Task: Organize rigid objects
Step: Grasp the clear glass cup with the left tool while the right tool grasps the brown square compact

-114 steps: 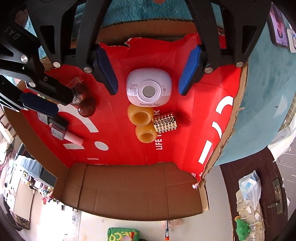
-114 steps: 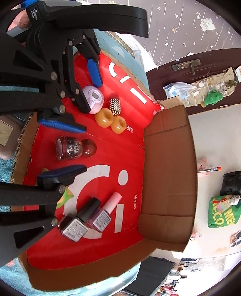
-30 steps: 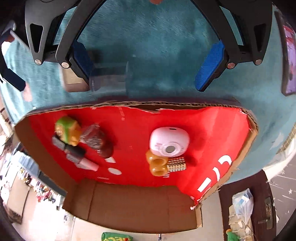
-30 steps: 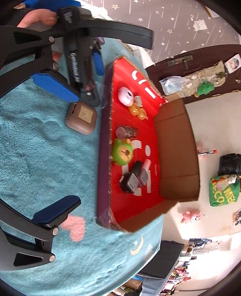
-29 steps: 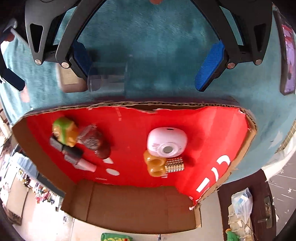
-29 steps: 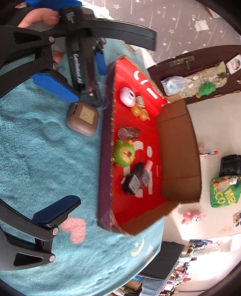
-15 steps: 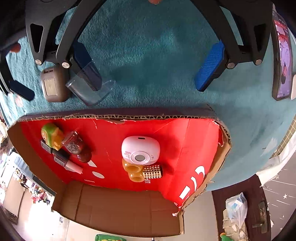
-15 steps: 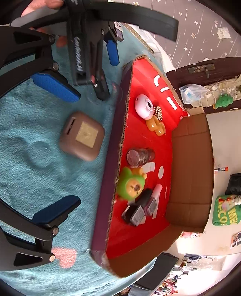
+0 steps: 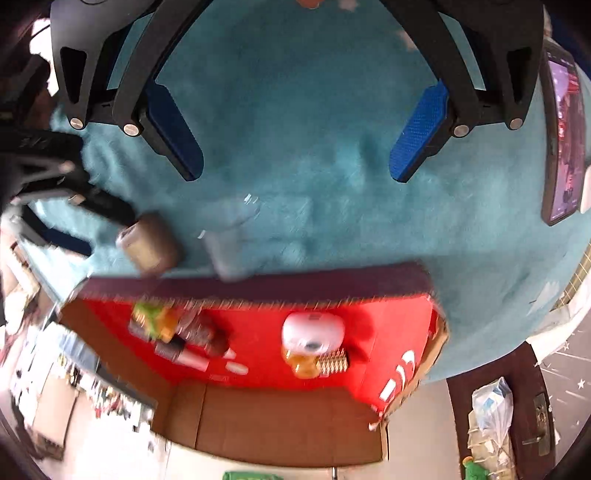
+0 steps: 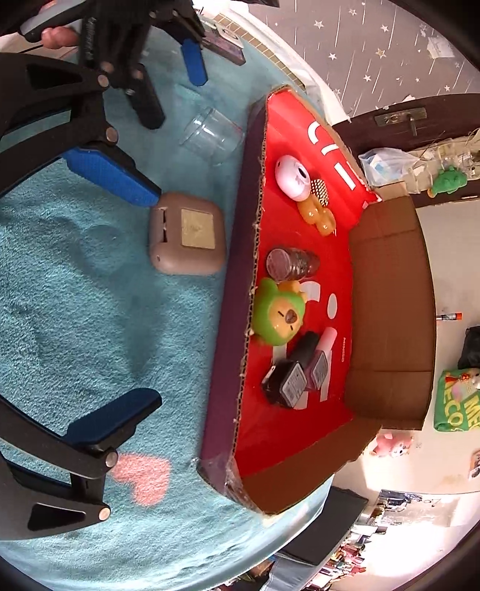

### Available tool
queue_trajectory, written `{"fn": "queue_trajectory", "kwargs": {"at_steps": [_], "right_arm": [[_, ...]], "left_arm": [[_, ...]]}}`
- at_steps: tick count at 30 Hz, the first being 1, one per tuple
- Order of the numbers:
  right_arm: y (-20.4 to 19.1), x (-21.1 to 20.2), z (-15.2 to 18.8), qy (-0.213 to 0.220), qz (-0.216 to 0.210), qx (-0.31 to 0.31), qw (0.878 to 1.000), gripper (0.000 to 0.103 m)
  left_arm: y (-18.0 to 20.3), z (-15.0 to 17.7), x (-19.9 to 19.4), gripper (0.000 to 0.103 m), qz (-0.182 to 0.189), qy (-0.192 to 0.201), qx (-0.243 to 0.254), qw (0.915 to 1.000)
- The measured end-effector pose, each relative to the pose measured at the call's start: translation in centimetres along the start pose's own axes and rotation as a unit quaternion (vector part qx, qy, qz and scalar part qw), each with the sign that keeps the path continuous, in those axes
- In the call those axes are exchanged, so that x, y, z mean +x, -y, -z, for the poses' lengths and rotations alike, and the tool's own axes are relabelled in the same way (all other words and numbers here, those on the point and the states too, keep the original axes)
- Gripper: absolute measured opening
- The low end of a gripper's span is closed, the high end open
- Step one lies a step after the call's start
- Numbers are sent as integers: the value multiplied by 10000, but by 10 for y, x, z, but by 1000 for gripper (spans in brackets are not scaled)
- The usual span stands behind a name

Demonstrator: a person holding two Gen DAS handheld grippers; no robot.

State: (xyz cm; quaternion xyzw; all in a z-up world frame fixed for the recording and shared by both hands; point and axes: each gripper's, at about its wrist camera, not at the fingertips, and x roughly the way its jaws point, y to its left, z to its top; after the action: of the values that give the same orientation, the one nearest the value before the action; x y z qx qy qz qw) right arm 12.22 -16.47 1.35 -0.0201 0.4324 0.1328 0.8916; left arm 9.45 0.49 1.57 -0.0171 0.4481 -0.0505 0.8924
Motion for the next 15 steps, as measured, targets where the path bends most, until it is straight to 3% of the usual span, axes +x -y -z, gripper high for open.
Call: {"fn": "queue_trajectory", "kwargs": {"at_steps": [6,15], "right_arm": [[-4,0,-11,114,-123,72,9998,88],[-3,0,-9,90,-192,-52,9998,88]], "left_arm": [[8,-15,8,101,28,162,-169,9997],[-2,-19,26,101,-241,-22,-269,9993]]}}
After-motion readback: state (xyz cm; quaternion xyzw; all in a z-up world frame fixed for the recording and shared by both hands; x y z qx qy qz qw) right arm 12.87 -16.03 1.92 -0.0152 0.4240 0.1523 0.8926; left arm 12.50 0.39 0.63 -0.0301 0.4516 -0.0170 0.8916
